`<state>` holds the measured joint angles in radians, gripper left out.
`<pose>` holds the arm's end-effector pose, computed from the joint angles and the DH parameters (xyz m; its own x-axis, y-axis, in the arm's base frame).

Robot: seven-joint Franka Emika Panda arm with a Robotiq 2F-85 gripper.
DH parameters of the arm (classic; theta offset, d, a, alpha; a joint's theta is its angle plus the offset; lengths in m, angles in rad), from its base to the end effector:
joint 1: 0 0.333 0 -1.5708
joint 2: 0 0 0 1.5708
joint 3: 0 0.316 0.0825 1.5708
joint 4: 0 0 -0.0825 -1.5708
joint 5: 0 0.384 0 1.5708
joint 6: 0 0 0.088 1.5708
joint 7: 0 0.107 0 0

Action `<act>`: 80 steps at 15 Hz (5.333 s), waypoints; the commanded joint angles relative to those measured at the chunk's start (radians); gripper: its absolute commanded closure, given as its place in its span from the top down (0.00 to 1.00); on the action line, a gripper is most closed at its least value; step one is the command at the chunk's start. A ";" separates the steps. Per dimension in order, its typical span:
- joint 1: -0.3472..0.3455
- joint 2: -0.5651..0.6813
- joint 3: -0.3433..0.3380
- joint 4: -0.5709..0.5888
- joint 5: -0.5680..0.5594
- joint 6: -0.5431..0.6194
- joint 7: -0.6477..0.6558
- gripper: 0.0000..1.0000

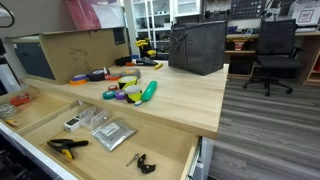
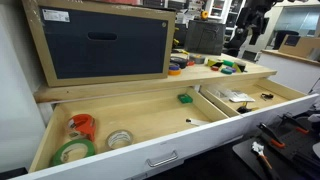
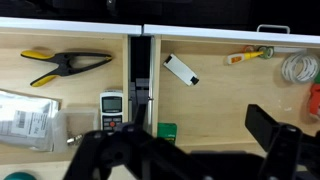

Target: Put the green tape from the counter in the topmost drawer on the left.

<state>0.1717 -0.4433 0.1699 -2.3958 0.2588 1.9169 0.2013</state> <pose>0.3812 0.1587 0.4755 0.9963 0.0357 -0.0775 0.0234 -0.9878 -0.1538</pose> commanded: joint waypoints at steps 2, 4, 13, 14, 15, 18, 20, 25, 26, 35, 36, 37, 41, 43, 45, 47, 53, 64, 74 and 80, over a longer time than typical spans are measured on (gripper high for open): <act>-0.005 0.000 0.004 0.002 0.001 -0.003 -0.002 1.00; -0.005 0.000 0.004 0.002 0.001 -0.003 -0.002 1.00; -0.070 0.032 0.000 0.035 -0.040 0.062 0.101 1.00; -0.087 0.038 -0.003 0.032 -0.044 0.086 0.127 1.00; -0.102 0.045 -0.005 0.032 -0.047 0.102 0.151 1.00; -0.156 0.079 -0.019 0.028 -0.066 0.156 0.238 1.00; -0.185 0.110 -0.027 0.033 -0.078 0.179 0.296 1.00; -0.223 0.202 -0.044 0.094 -0.104 0.196 0.417 1.00; -0.228 0.225 -0.051 0.114 -0.109 0.192 0.439 1.00; -0.250 0.426 -0.155 0.277 -0.211 0.180 0.552 1.00; -0.249 0.447 -0.167 0.293 -0.226 0.181 0.554 1.00; -0.249 0.468 -0.179 0.308 -0.241 0.183 0.556 1.00; -0.244 0.536 -0.220 0.372 -0.309 0.163 0.582 1.00; -0.239 0.516 -0.226 0.335 -0.285 0.185 0.546 1.00; -0.239 0.527 -0.231 0.355 -0.285 0.174 0.542 1.00; -0.238 0.527 -0.231 0.362 -0.285 0.170 0.542 1.00; -0.237 0.527 -0.231 0.362 -0.285 0.169 0.542 1.00; -0.254 0.571 -0.276 0.307 -0.273 0.278 0.549 1.00; -0.232 0.671 -0.302 0.277 -0.337 0.405 0.579 1.00; -0.224 0.708 -0.336 0.280 -0.351 0.467 0.623 1.00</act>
<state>-0.0689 0.2698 -0.1455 -2.1132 -0.0870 2.3523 0.7873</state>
